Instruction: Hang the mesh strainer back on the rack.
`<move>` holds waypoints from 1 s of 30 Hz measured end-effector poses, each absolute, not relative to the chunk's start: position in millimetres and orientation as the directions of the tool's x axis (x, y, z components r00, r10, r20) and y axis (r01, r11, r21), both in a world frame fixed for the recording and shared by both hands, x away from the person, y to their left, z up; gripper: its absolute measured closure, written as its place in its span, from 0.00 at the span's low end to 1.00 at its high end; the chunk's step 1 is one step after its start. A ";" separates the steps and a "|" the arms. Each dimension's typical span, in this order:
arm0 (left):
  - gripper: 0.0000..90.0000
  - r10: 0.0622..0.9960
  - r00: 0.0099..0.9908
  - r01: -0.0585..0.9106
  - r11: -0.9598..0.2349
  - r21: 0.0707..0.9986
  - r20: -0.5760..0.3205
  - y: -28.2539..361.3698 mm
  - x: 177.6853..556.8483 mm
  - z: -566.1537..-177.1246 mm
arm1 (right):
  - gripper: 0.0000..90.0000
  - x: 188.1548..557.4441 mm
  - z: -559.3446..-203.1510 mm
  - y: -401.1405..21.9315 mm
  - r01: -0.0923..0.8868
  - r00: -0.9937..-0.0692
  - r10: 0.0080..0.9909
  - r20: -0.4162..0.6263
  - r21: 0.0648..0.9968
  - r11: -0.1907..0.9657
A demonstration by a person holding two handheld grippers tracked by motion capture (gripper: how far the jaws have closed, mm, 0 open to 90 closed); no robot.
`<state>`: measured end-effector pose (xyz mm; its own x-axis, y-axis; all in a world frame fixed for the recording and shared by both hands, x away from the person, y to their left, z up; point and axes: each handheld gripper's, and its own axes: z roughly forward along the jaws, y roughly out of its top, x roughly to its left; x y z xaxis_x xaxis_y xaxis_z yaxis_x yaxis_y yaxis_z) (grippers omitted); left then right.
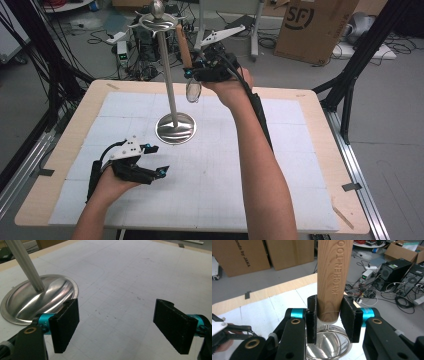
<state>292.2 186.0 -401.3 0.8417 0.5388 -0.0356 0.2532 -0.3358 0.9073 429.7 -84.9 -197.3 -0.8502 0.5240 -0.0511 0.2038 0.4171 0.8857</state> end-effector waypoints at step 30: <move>0.24 0.544 0.838 0.257 -0.343 0.904 -0.032 186.5 292.3 -401.9 | 0.58 385.4 -200.7 -133.1 0.136 -0.865 0.492 -0.097 0.900 0.415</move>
